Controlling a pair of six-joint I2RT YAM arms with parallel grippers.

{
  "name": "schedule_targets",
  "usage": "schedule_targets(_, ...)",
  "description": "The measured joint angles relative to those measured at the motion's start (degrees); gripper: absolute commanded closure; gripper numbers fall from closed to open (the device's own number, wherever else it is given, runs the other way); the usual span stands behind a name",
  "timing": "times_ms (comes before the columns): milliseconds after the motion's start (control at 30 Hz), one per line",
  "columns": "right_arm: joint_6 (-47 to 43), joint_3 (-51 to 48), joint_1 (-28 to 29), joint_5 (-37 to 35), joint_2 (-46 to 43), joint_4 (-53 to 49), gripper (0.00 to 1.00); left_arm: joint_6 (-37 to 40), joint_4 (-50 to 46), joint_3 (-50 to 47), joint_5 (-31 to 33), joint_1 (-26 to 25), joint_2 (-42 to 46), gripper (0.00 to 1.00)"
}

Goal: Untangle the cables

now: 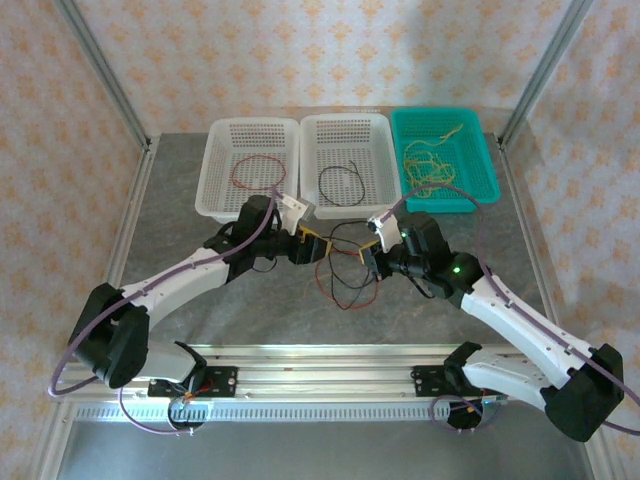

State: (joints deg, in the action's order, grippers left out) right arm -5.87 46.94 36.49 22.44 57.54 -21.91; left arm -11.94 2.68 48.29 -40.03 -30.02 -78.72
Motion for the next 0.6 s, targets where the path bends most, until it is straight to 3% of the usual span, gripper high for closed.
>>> schedule_targets(100, 0.02, 0.09, 0.02, -0.44, 0.00, -0.15, 1.00, 0.35, -0.33, 0.11, 0.15, 0.00, -0.15, 0.65)
schedule_targets(133, 0.04, 0.28, 0.02, -0.85, -0.02, -0.46, 1.00, 0.31, -0.35, 0.22, 0.20, -0.02, -0.13, 0.62)
schedule_targets(267, 0.28, 2.54, 0.11, -3.56, -0.02, -2.21, 1.00, -0.24, -0.76, 1.14, 0.46, -0.04, 1.07, 0.30)
schedule_targets(333, 0.70, 4.39, 0.11, -5.40, -0.22, -2.99, 1.00, -0.44, -0.85, 1.84, 1.49, -0.04, 2.86, 0.19)
schedule_targets(600, 2.19, 12.59, 0.11, -10.10, -3.02, -5.16, 1.00, -2.08, -0.28, 2.95, 11.82, -0.04, 13.70, 0.13)
